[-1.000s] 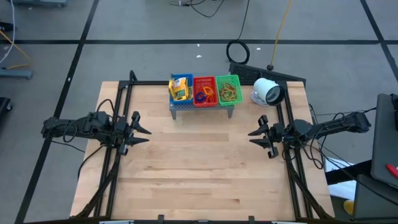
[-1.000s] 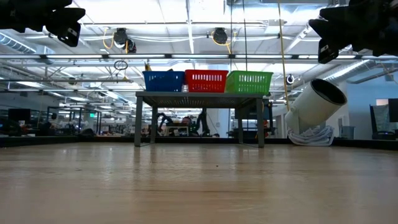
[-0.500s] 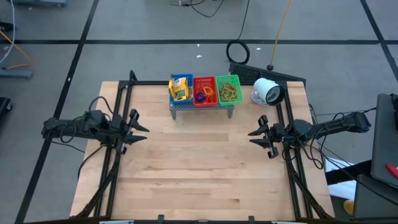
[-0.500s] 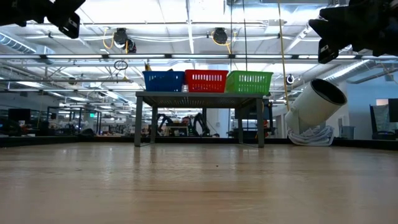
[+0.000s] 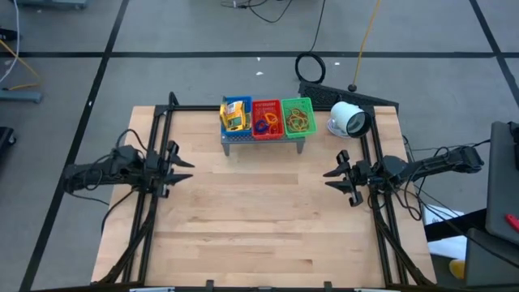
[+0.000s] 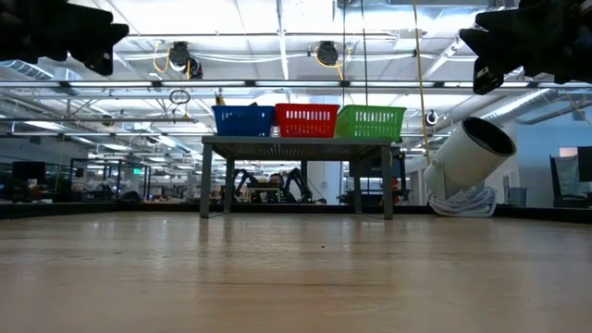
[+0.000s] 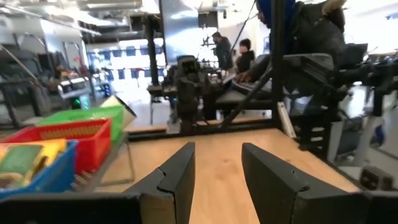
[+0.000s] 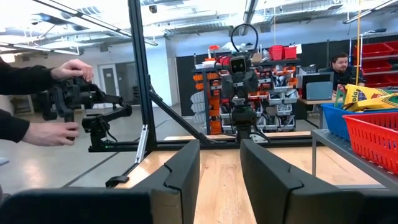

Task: Pick & Place Office Desk Supplies
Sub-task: Return to Home Position

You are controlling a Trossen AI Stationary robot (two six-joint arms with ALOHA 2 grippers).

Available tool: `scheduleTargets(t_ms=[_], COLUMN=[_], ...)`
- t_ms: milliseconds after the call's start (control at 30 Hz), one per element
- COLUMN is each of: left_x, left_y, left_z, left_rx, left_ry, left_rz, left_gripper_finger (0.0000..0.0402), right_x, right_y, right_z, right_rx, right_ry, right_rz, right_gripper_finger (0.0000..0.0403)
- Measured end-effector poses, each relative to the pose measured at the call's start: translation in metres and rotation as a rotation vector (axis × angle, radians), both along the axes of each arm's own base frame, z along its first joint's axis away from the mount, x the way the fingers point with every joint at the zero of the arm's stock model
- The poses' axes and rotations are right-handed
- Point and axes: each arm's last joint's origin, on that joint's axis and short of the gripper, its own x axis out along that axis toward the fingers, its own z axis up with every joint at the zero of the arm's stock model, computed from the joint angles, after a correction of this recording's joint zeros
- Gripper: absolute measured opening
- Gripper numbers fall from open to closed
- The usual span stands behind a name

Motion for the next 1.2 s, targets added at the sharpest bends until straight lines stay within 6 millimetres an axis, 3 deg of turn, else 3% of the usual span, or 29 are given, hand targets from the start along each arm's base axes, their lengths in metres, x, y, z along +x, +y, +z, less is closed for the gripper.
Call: scheduleTargets(t_ms=[400,1200], left_x=[-0.0001,-0.0006], left_y=[0.0084,0.0087], left_z=[-0.0020,0.0024], left_rx=[0.003,0.003], left_ry=[0.024,-0.022], left_rz=[0.132,0.137], left_gripper_finger=[0.0143,0.0143], right_x=[0.0000,0.0000], right_y=[0.0000,0.0000], right_z=[0.0000,0.0000], right_rx=[0.000,0.000], right_ry=[0.000,0.000], right_rz=[-0.001,0.000], right_gripper_finger=[0.0107,0.0107])
